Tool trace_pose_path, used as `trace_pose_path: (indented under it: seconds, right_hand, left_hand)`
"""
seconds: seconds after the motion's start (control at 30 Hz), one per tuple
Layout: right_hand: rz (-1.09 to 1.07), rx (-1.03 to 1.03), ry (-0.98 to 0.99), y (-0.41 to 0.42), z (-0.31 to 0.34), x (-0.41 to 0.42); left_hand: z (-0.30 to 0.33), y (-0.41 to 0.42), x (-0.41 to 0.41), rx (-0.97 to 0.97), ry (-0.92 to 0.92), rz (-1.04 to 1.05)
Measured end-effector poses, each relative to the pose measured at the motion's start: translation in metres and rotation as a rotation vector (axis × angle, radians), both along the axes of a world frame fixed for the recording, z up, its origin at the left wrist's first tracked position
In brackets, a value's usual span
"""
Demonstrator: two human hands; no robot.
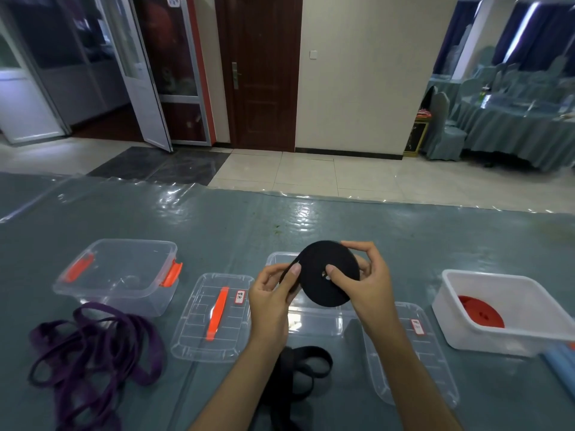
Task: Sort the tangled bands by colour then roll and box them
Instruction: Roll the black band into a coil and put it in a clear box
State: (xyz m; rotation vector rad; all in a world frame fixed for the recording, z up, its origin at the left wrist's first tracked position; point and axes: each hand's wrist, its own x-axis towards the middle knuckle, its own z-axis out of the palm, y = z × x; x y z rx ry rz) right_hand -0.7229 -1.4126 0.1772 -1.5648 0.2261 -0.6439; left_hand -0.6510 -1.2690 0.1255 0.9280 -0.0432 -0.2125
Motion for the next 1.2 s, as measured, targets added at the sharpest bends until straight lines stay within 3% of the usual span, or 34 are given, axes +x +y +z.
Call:
trace_pose_path:
  seconds: [0.2,0.33,0.43,0.6,0.7,0.9,1.1,1.2]
  right_hand:
    - [-0.022,0.060,0.027,0.004,-0.008,-0.018]
    - [-0.044,0.109,0.048,0.009,-0.018,-0.026]
    - [-0.071,0.110,0.050,0.014,-0.018,-0.028]
    - [-0.127,0.148,0.036,0.015,-0.018,-0.025]
    - [-0.062,0.192,0.101,0.009,-0.019,-0.027]
    - [0.000,0.262,0.189,-0.003,-0.008,-0.023]
    - [-0.106,0.235,0.193,-0.003,-0.023,-0.018]
    - [-0.038,0.258,0.253,-0.009,-0.028,-0.015]
  left_hand:
    - [0.000,0.008,-0.012,0.006,0.022,-0.063]
    - [-0.004,0.005,-0.027,0.194,-0.002,0.074]
    - [-0.007,0.005,-0.039,0.221,-0.052,0.133]
    - [-0.006,0.011,-0.052,0.106,-0.014,-0.069]
    - [-0.005,0.017,-0.045,0.092,0.052,-0.077]
    - [-0.005,0.027,-0.031,0.183,0.055,-0.231]
    - [0.000,0.027,-0.024,0.232,0.039,-0.244]
    - [-0.002,0.029,-0.017,0.287,0.060,-0.222]
